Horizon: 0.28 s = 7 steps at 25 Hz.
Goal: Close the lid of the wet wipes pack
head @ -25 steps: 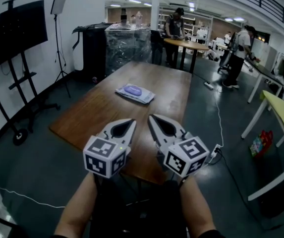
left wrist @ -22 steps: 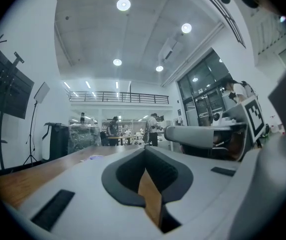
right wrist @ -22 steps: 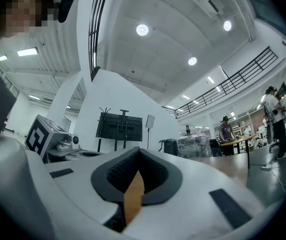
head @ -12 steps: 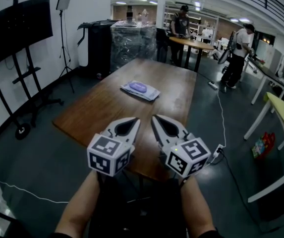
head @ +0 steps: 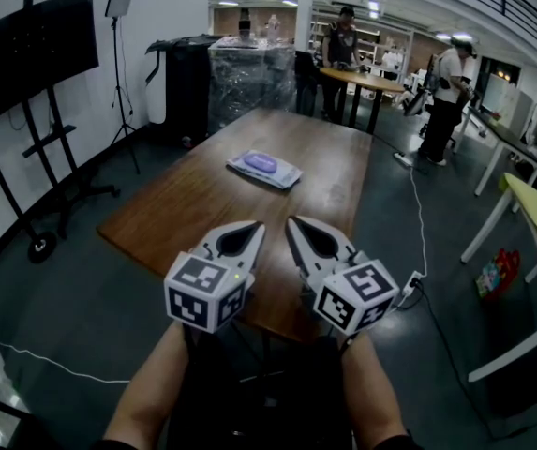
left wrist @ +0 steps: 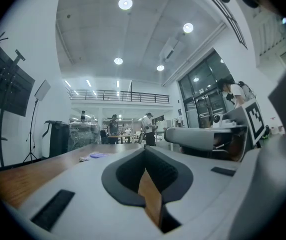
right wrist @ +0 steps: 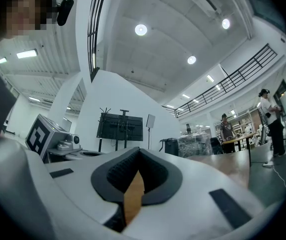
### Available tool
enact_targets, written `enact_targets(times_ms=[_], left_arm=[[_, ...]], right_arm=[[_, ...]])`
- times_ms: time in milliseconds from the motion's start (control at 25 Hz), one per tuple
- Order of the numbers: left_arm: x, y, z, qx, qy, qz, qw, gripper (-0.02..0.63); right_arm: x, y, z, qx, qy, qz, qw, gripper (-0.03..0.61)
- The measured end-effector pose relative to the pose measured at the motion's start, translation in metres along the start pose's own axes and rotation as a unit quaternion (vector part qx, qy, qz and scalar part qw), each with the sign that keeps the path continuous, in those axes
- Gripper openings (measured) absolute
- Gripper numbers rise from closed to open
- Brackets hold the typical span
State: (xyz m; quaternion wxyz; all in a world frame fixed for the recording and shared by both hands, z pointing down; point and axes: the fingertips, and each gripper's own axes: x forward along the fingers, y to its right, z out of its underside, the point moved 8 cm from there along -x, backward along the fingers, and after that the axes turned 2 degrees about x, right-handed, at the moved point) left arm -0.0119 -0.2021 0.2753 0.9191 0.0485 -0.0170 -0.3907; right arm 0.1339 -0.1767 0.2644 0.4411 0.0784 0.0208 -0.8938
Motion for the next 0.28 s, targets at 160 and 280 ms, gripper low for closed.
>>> enact_targets(times_ms=[160, 280], left_arm=[[0.0009, -0.0006, 0.0009, 0.0, -0.001, 0.001, 1.0, 0.006], [0.0025, -0.0031, 0.0031, -0.001, -0.002, 0.001, 1.0, 0.006]], right_arm=[[0.001, 0.0004, -0.0001, -0.001, 0.001, 0.0, 1.0, 0.008], [0.0036, 0.0009, 0.0008, -0.002, 0.0, -0.001, 1.0, 0.008]])
